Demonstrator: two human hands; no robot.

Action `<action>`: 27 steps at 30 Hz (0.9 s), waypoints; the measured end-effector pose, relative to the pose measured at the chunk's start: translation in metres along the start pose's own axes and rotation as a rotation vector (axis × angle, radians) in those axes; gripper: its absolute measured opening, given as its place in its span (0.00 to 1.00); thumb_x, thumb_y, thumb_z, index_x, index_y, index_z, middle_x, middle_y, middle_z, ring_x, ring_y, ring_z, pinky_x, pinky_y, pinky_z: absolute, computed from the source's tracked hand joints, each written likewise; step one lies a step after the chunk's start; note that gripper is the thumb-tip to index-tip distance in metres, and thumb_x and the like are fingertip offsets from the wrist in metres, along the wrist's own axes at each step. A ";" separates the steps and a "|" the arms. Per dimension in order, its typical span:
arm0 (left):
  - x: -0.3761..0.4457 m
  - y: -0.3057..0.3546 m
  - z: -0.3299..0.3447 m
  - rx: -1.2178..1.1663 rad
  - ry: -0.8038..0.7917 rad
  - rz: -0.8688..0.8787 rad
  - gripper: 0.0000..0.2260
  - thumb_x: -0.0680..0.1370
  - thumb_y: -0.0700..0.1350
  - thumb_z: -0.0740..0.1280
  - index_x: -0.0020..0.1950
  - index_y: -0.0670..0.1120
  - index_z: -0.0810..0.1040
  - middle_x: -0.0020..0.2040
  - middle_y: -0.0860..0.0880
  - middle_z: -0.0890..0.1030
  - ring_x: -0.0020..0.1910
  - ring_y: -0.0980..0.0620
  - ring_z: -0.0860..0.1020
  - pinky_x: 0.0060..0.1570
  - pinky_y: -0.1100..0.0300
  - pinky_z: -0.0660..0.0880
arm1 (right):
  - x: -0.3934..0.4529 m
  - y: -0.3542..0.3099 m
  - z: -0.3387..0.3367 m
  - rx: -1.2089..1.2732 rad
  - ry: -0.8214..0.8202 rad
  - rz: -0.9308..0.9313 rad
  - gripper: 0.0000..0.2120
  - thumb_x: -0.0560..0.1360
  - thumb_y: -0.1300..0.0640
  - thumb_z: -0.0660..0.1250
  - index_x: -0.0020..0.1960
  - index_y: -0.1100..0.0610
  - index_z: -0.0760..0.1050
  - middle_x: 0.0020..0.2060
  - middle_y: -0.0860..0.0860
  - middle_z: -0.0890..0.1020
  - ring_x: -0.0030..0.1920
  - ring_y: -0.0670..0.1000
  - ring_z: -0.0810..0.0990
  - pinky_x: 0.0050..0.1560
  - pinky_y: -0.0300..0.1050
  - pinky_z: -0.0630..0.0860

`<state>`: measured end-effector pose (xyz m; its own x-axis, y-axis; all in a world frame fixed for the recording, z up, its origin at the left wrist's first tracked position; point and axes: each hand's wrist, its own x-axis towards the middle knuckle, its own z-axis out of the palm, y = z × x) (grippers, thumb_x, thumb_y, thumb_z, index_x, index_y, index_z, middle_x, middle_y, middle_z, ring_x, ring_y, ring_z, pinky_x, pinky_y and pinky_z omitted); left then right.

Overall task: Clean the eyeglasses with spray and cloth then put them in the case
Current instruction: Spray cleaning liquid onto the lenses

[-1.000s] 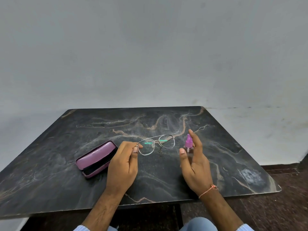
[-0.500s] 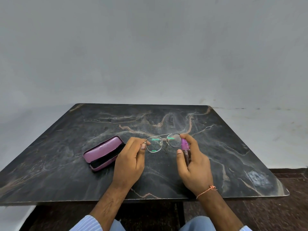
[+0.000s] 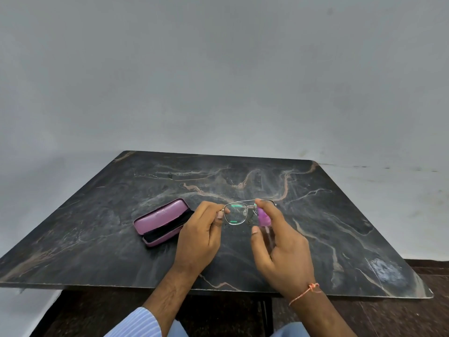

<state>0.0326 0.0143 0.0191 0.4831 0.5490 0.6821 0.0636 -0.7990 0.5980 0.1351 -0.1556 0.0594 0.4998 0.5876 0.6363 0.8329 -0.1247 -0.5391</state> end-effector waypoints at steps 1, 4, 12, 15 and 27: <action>0.000 0.000 0.000 0.001 -0.001 0.002 0.11 0.90 0.47 0.61 0.58 0.51 0.84 0.52 0.61 0.79 0.48 0.62 0.80 0.44 0.71 0.73 | 0.000 -0.004 0.002 0.003 -0.022 -0.011 0.27 0.78 0.56 0.71 0.74 0.40 0.71 0.27 0.43 0.72 0.32 0.49 0.76 0.33 0.28 0.67; 0.000 -0.001 -0.001 -0.005 -0.002 0.008 0.12 0.90 0.52 0.59 0.59 0.53 0.83 0.53 0.61 0.79 0.49 0.58 0.81 0.44 0.66 0.77 | 0.001 -0.011 0.011 0.026 -0.073 -0.014 0.26 0.78 0.55 0.69 0.74 0.41 0.71 0.26 0.43 0.71 0.30 0.48 0.75 0.33 0.30 0.66; 0.000 -0.004 0.000 0.003 -0.004 0.005 0.11 0.89 0.49 0.60 0.60 0.51 0.82 0.53 0.60 0.79 0.49 0.57 0.81 0.45 0.58 0.80 | 0.004 -0.015 0.021 -0.024 -0.096 0.028 0.21 0.76 0.49 0.64 0.69 0.41 0.71 0.24 0.42 0.71 0.29 0.47 0.75 0.31 0.41 0.70; 0.000 -0.004 0.000 -0.001 0.004 0.013 0.11 0.90 0.49 0.60 0.60 0.51 0.83 0.54 0.60 0.80 0.50 0.58 0.81 0.45 0.60 0.80 | 0.001 -0.014 0.017 -0.045 -0.076 0.043 0.24 0.78 0.50 0.65 0.72 0.39 0.69 0.25 0.42 0.71 0.32 0.47 0.77 0.32 0.35 0.68; 0.000 -0.005 0.001 -0.004 0.019 0.036 0.13 0.89 0.48 0.59 0.60 0.50 0.84 0.55 0.60 0.81 0.52 0.58 0.82 0.48 0.65 0.79 | 0.006 0.087 -0.022 0.003 0.175 0.385 0.20 0.81 0.44 0.67 0.71 0.45 0.69 0.44 0.49 0.86 0.45 0.58 0.86 0.49 0.56 0.80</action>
<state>0.0329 0.0179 0.0160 0.4685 0.5244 0.7110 0.0427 -0.8173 0.5746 0.2160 -0.1810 0.0280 0.8073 0.3544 0.4719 0.5769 -0.3058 -0.7574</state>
